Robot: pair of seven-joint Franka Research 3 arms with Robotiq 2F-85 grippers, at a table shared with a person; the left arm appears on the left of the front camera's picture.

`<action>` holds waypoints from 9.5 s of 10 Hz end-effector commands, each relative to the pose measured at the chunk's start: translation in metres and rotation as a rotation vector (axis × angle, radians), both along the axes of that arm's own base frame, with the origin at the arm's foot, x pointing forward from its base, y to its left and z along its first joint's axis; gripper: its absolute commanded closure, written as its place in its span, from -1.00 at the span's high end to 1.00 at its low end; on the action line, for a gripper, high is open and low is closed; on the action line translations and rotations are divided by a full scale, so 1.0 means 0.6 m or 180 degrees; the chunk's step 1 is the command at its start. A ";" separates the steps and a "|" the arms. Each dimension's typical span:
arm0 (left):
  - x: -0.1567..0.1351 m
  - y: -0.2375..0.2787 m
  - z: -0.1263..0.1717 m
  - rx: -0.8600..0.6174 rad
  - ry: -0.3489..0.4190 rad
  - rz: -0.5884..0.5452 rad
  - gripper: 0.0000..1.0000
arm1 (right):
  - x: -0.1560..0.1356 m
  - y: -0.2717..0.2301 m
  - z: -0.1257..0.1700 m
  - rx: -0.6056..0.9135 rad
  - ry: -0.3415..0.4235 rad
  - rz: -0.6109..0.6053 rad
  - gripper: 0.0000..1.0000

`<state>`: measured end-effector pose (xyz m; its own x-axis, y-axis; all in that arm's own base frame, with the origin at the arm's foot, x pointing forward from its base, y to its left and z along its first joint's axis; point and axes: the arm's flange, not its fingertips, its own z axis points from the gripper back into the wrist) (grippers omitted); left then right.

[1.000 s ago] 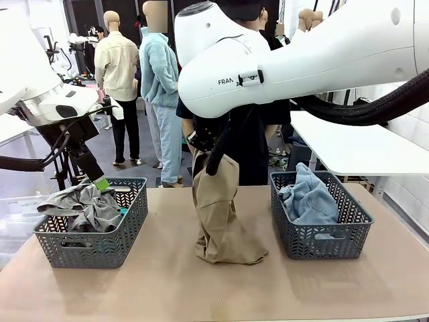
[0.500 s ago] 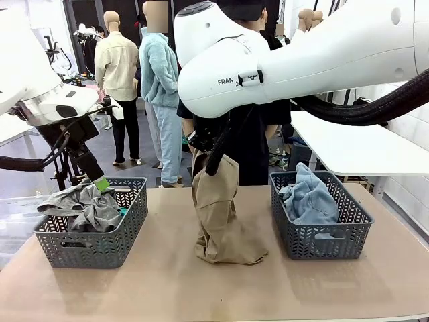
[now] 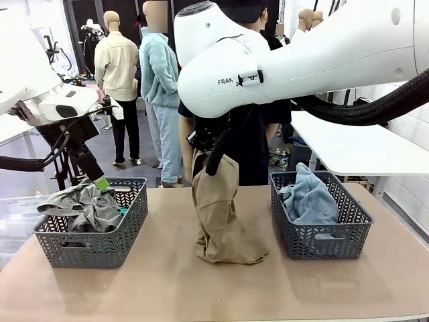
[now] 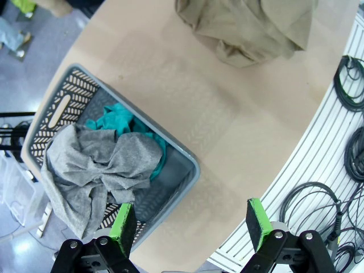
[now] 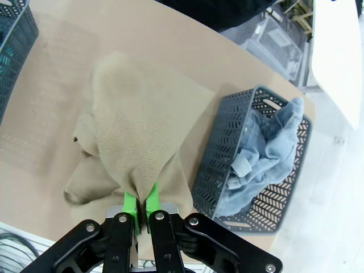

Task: Sort the tops and bottoms.
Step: Sort the clothes according to human instructions.

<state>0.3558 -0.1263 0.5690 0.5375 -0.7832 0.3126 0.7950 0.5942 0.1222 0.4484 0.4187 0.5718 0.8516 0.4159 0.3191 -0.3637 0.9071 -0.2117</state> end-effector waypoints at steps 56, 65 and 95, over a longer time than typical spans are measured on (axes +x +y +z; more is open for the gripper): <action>-0.115 0.132 0.155 -0.0181 -0.0773 0.0246 1.00 | -0.007 0.193 0.394 0.1042 -0.2722 0.1084 -1.00; -0.115 0.132 0.155 -0.0181 -0.0773 0.0246 1.00 | 0.008 0.312 0.541 0.1940 -0.3601 0.1734 -1.00; -0.115 0.132 0.155 -0.0181 -0.0773 0.0246 1.00 | 0.092 0.308 0.036 0.2548 -0.1231 0.0921 -1.00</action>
